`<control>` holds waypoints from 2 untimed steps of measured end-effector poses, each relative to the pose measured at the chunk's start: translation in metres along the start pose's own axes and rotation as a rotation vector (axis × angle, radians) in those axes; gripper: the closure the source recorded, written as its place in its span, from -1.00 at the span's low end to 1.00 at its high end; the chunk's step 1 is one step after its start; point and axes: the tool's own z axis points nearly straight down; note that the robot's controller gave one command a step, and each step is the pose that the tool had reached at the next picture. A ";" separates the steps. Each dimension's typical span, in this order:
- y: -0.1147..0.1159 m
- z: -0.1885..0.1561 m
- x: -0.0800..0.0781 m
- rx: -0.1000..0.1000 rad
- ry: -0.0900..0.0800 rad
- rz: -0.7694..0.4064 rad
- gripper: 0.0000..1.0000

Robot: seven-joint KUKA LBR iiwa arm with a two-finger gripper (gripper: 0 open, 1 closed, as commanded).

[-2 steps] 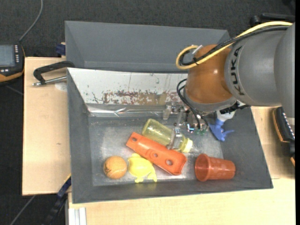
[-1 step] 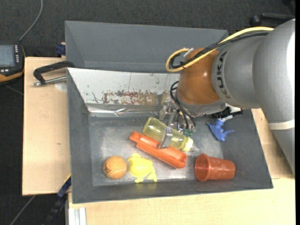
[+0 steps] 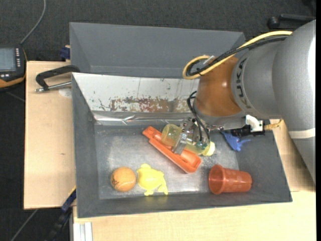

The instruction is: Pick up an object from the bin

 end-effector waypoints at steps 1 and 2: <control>0.000 0.000 0.000 0.000 0.000 0.000 1.00; -0.001 -0.011 0.002 0.002 0.007 0.000 1.00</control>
Offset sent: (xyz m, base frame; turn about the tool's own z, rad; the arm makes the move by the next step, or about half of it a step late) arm 0.0000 0.0001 0.0651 0.0000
